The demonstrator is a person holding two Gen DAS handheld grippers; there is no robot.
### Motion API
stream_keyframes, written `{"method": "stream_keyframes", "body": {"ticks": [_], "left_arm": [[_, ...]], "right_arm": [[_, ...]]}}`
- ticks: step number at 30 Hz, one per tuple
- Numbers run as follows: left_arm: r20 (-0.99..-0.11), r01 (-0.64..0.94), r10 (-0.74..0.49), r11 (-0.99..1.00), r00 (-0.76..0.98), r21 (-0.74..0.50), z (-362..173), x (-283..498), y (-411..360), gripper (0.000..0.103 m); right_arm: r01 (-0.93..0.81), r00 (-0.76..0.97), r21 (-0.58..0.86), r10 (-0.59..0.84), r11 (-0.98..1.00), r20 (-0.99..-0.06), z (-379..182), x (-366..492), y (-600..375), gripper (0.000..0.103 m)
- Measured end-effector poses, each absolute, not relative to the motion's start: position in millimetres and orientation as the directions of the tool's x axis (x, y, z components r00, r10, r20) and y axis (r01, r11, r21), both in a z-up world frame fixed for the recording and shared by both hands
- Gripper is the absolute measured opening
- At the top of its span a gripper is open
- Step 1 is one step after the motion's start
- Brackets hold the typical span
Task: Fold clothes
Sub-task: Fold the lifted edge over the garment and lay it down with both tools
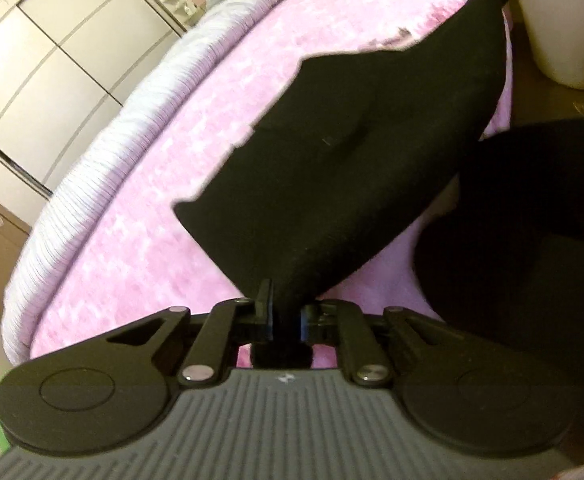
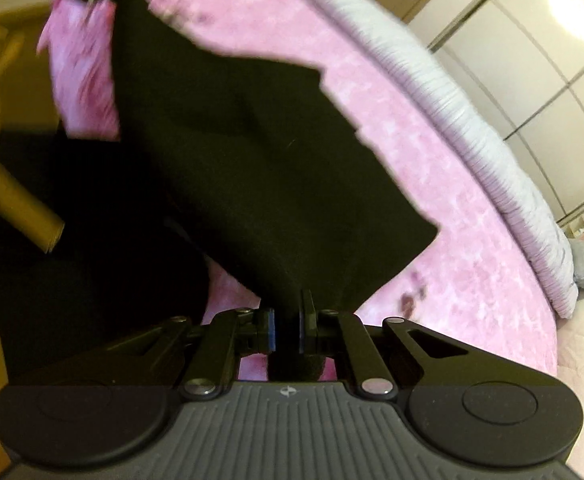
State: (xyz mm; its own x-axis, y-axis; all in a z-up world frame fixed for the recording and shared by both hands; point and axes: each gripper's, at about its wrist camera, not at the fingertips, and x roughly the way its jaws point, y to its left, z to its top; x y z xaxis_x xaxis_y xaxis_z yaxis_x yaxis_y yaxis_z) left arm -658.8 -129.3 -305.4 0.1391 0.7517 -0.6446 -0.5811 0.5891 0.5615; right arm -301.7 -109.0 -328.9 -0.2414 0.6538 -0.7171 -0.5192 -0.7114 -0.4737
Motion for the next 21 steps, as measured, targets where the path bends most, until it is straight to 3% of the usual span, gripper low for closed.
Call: {"method": "stream_keyframes", "body": {"ticks": [8, 11, 12, 14, 15, 16, 21], "left_arm": [[-0.623, -0.64, 0.746, 0.602, 0.235, 0.478, -245, -670, 17, 0.013], [-0.626, -0.726, 0.749, 0.553, 0.217, 0.409, -249, -675, 90, 0.024], [-0.622, -0.768, 0.755, 0.519, 0.206, 0.376, -253, -679, 115, 0.03], [-0.609, -0.85, 0.771, 0.437, 0.185, 0.295, -262, -693, 154, 0.031], [-0.613, -0.885, 0.768, 0.402, 0.186, 0.236, -267, -703, 167, 0.03], [-0.62, -0.913, 0.761, 0.369, 0.191, 0.172, -273, -714, 179, 0.031], [-0.685, -0.955, 0.669, 0.25, 0.289, -0.16, -324, -764, 199, 0.032]], "right_arm": [[-0.654, -0.386, -0.309, 0.656, -0.69, -0.648, -256, -278, 8, 0.009], [-0.719, -0.394, -0.237, 0.663, -0.654, -0.636, -249, -271, 71, 0.011], [-0.747, -0.386, -0.214, 0.673, -0.629, -0.631, -249, -269, 92, 0.014], [-0.815, -0.348, -0.166, 0.7, -0.554, -0.624, -256, -266, 133, 0.028], [-0.852, -0.324, -0.138, 0.715, -0.505, -0.62, -261, -264, 151, 0.047], [-0.888, -0.295, -0.108, 0.735, -0.447, -0.611, -266, -260, 168, 0.052], [-0.945, -0.317, 0.161, 0.684, -0.284, -0.657, -315, -235, 219, 0.052]]}}
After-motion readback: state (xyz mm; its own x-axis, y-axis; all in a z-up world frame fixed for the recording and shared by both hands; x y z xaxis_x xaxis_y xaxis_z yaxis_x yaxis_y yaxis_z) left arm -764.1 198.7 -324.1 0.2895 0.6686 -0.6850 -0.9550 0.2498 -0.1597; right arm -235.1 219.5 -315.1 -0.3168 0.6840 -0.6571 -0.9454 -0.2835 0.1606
